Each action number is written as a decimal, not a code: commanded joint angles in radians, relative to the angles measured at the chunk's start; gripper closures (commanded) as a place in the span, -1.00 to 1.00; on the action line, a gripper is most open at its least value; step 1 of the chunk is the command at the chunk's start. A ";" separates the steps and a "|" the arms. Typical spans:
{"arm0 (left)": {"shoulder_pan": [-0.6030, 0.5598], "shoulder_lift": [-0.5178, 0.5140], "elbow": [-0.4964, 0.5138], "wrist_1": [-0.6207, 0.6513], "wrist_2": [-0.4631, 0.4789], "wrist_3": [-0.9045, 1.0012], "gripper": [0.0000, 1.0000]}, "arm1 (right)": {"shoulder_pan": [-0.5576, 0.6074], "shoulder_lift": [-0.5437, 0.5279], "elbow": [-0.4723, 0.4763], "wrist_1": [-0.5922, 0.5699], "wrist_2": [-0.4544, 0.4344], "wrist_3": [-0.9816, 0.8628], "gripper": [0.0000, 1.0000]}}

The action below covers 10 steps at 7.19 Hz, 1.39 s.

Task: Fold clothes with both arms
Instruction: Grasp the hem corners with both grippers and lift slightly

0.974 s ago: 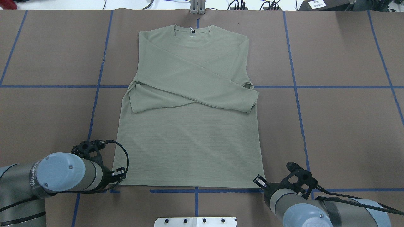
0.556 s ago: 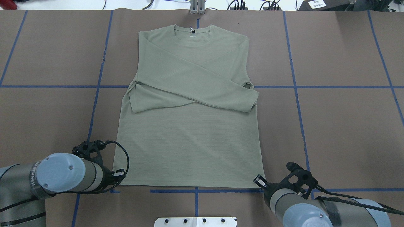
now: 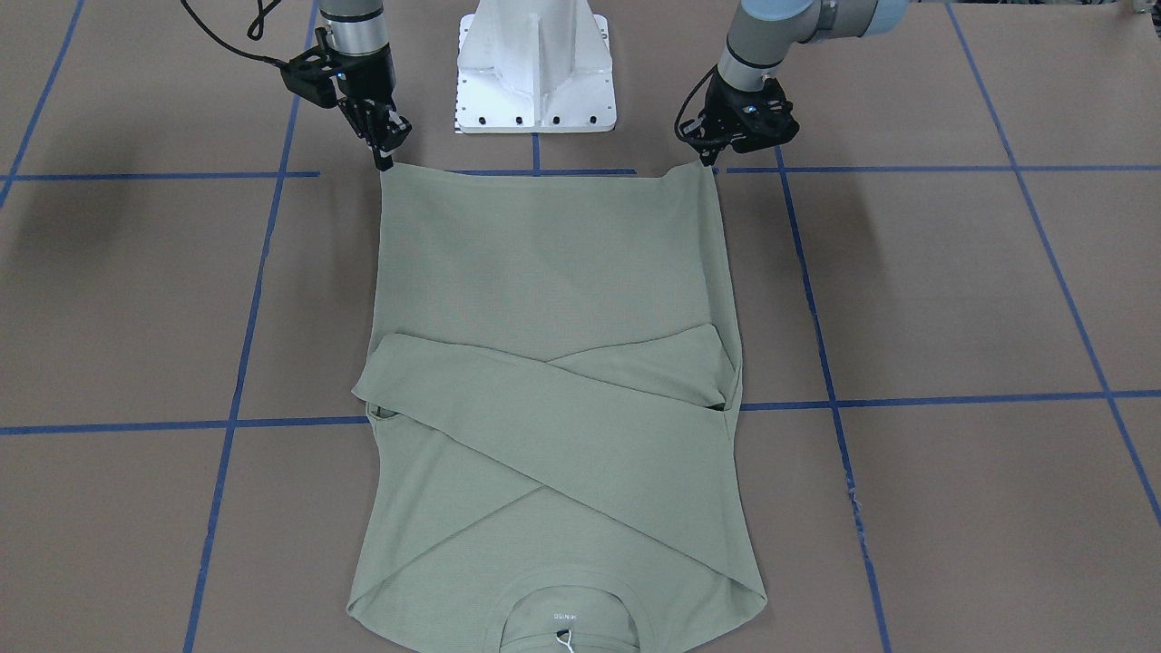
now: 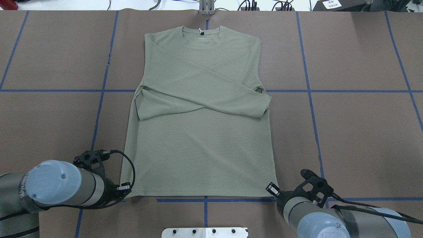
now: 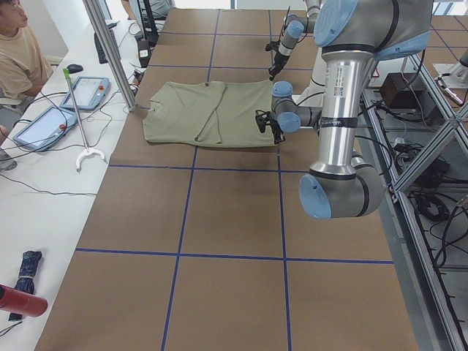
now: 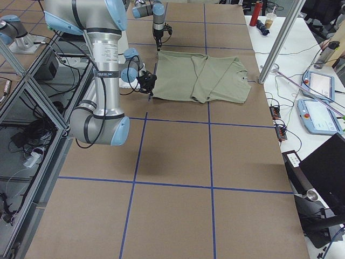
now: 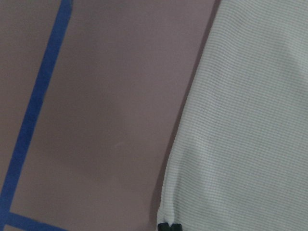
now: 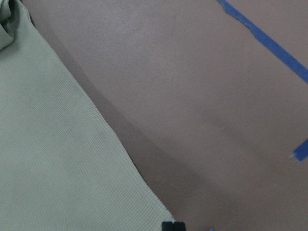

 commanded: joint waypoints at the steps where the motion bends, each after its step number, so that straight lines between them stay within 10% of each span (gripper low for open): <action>1: 0.035 0.007 -0.058 -0.001 -0.020 -0.044 1.00 | -0.024 -0.037 0.057 -0.024 0.000 0.000 1.00; 6: 0.021 -0.006 -0.184 -0.001 -0.016 -0.088 1.00 | -0.037 -0.111 0.156 -0.047 -0.006 0.001 1.00; 10: -0.230 -0.112 -0.069 -0.001 0.009 0.091 1.00 | 0.163 0.048 0.071 -0.055 0.029 -0.275 1.00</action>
